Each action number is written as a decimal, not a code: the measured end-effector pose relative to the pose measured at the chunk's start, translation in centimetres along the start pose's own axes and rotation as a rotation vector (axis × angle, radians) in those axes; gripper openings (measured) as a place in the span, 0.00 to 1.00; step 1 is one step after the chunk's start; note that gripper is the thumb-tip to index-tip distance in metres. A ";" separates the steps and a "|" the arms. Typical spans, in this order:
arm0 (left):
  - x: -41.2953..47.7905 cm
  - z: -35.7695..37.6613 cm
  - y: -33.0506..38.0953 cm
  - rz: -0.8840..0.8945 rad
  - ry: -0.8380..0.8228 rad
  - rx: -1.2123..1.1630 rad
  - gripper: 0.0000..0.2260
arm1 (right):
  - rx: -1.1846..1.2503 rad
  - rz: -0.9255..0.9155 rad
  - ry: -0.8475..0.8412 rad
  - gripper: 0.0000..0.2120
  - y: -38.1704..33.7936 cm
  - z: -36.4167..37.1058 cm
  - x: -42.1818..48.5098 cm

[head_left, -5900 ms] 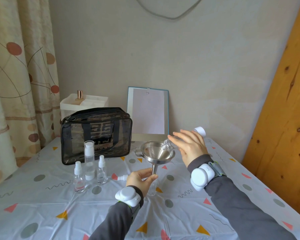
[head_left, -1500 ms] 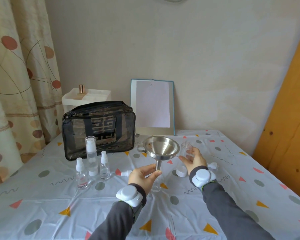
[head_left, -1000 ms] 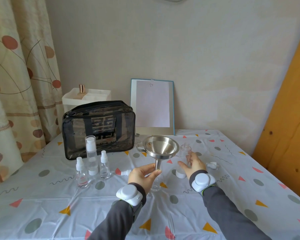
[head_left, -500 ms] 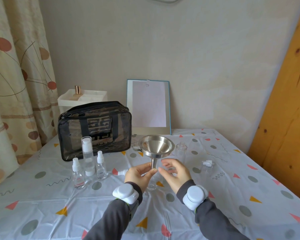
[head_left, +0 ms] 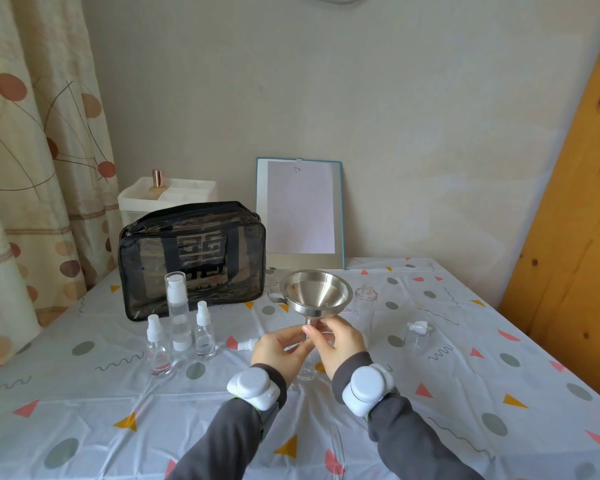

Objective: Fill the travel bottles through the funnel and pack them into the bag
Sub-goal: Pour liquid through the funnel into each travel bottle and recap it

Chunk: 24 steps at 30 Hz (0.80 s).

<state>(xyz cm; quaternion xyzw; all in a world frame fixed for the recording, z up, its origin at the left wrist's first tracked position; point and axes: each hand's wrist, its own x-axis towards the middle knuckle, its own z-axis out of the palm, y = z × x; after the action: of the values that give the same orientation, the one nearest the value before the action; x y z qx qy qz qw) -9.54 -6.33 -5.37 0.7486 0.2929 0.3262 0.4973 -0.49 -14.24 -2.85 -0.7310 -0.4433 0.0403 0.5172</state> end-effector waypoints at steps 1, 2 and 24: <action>0.0 0.0 -0.1 0.004 -0.005 0.010 0.06 | -0.013 -0.012 -0.005 0.08 0.0 0.0 0.0; 0.1 0.0 -0.2 0.001 -0.008 0.028 0.06 | -0.023 -0.019 -0.008 0.08 0.0 -0.1 0.1; 0.4 0.6 -1.6 -0.097 -0.020 -0.013 0.16 | 0.043 0.042 0.037 0.05 -0.4 -0.2 1.2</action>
<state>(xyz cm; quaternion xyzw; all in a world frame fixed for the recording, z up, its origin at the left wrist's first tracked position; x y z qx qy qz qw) -9.02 -5.83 -6.95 0.7333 0.3220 0.2962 0.5204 0.09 -13.55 -1.97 -0.7294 -0.4173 0.0473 0.5400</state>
